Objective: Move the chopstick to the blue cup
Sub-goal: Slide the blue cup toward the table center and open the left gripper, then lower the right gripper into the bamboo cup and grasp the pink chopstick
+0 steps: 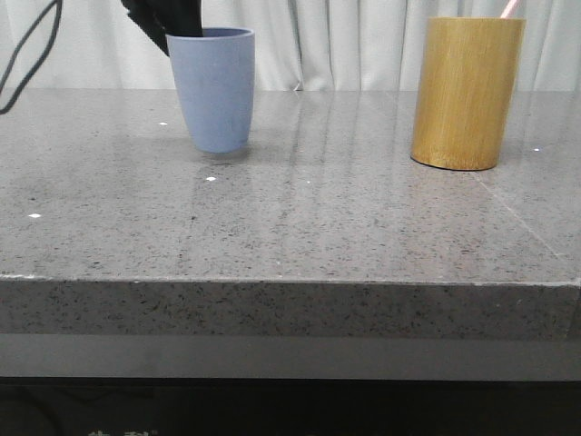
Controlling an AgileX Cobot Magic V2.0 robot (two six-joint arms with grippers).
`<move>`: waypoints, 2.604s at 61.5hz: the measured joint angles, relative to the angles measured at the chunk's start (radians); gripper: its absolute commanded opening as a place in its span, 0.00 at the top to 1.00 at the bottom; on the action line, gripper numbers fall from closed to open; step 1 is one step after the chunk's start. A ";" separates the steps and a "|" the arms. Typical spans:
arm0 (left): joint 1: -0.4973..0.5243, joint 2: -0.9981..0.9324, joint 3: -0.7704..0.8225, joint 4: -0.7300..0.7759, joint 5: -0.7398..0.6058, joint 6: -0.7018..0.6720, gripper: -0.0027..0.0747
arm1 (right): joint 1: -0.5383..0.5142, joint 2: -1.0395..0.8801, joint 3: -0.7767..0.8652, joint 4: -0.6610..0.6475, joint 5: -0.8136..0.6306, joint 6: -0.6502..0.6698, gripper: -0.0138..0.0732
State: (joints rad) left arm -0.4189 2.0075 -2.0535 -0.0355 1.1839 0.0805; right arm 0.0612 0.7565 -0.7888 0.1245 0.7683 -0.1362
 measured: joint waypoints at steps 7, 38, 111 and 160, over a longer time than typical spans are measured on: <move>0.000 0.018 0.000 -0.007 -0.007 0.000 0.99 | 0.000 0.000 0.000 0.000 0.000 0.000 0.21; 0.000 0.022 -0.001 -0.064 -0.033 0.002 0.99 | 0.000 0.000 0.000 0.002 0.000 0.000 0.21; 0.000 0.022 -0.091 -0.070 -0.023 0.013 0.57 | 0.000 0.000 0.000 0.004 -0.002 0.000 0.21; 0.000 -0.226 -0.128 -0.047 0.081 0.003 0.57 | -0.288 0.282 -0.272 0.279 -0.050 -0.011 0.21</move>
State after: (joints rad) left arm -0.4189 1.7820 -2.1817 -0.0829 1.2644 0.0836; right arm -0.2270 1.0388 -1.0608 0.4037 0.7186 -0.1473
